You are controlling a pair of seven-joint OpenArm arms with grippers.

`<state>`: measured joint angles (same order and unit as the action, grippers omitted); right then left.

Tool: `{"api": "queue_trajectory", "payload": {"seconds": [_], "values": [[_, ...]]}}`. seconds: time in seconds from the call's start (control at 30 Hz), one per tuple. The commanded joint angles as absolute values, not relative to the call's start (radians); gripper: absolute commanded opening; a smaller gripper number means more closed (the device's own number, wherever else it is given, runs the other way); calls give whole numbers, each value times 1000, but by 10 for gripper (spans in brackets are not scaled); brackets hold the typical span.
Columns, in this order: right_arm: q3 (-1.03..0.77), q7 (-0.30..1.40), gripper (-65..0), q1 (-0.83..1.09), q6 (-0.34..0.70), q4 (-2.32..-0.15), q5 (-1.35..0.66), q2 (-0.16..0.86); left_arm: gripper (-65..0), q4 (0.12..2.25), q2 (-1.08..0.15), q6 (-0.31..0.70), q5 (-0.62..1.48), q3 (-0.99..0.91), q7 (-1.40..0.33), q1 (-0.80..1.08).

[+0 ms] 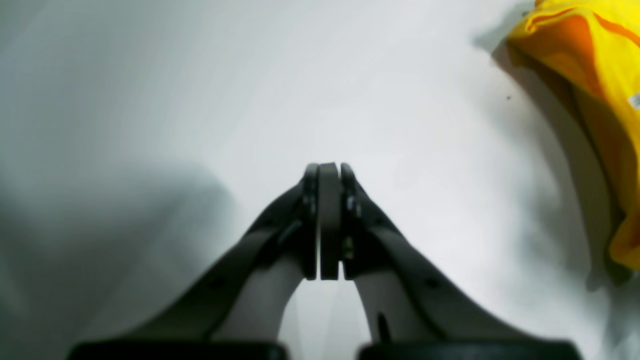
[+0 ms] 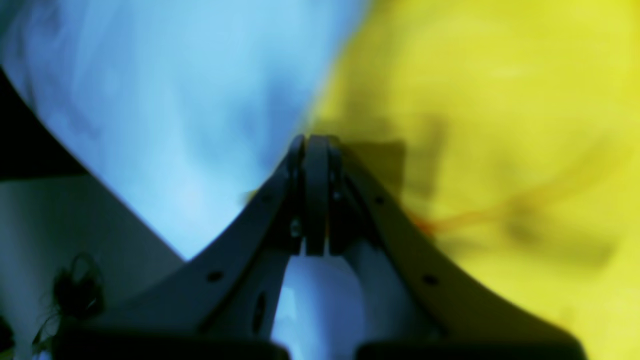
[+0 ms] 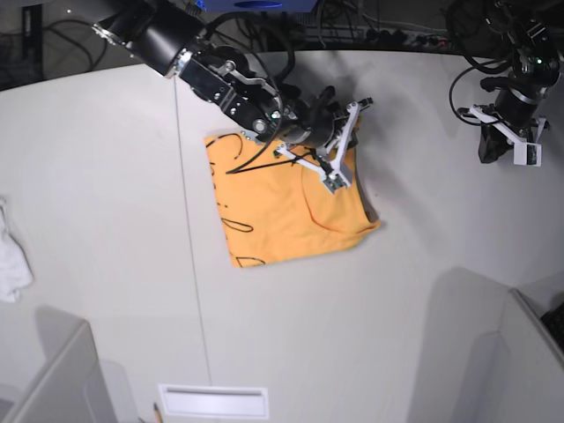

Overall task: Fold the T-shirt properly
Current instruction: 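Drag the folded shirt's edge with the right gripper to square it, then grasp the folded shirt's side with the left gripper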

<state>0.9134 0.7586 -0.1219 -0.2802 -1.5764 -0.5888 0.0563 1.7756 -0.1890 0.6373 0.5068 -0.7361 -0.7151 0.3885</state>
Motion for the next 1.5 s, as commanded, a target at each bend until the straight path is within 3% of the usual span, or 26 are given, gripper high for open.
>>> {"api": "queue_trajectory", "payload": {"seconds": [0.0, 0.2, 0.4, 0.63, 0.67, 0.77, 0.83, 0.87, 0.9, 1.2, 1.33, 1.47], "values": [[920, 740, -650, -154, -275, -1573, -588, 39, -650, 1796, -203, 644, 526, -739, -693, 386], [946, 750, -650, -188, -277, -1601, -591, 41, -650, 1796, -203, 644, 526, -739, -693, 390], [928, 746, -650, -180, -291, -1810, -591, 139, -650, 1856, -200, 645, 644, -737, -694, 418], [651, 746, -650, -71, -318, -1934, -591, 203, -650, 1863, -202, 639, 951, -707, -717, 427], [619, 748, -650, -56, -318, -1945, -591, 209, -597, 1863, -203, 638, 960, -691, -743, 423], [526, 748, -650, -24, -317, -1962, -596, 231, -272, 1863, -196, 638, 961, -634, -819, 384], [487, 748, -650, -19, -317, -1962, -596, 234, -99, 1857, -171, 638, 960, -590, -839, 361], [473, 748, -650, -10, -317, -1962, -596, 240, -30, 1851, -160, 638, 963, -572, -842, 349], [461, 748, -650, -7, -317, -1963, -598, 248, 0, 1842, -150, 638, 963, -553, -842, 340], [403, 746, -650, 48, -317, -1979, -598, 254, 0, 1613, -114, 633, 961, -386, -842, 228], [332, 746, -650, 77, -315, -1995, -598, 254, -39, 1526, -96, 564, 960, -377, -842, 182], [291, 746, -650, 104, -315, -1997, -598, 254, -91, 1483, -88, 561, 960, -328, -842, 150]]}}
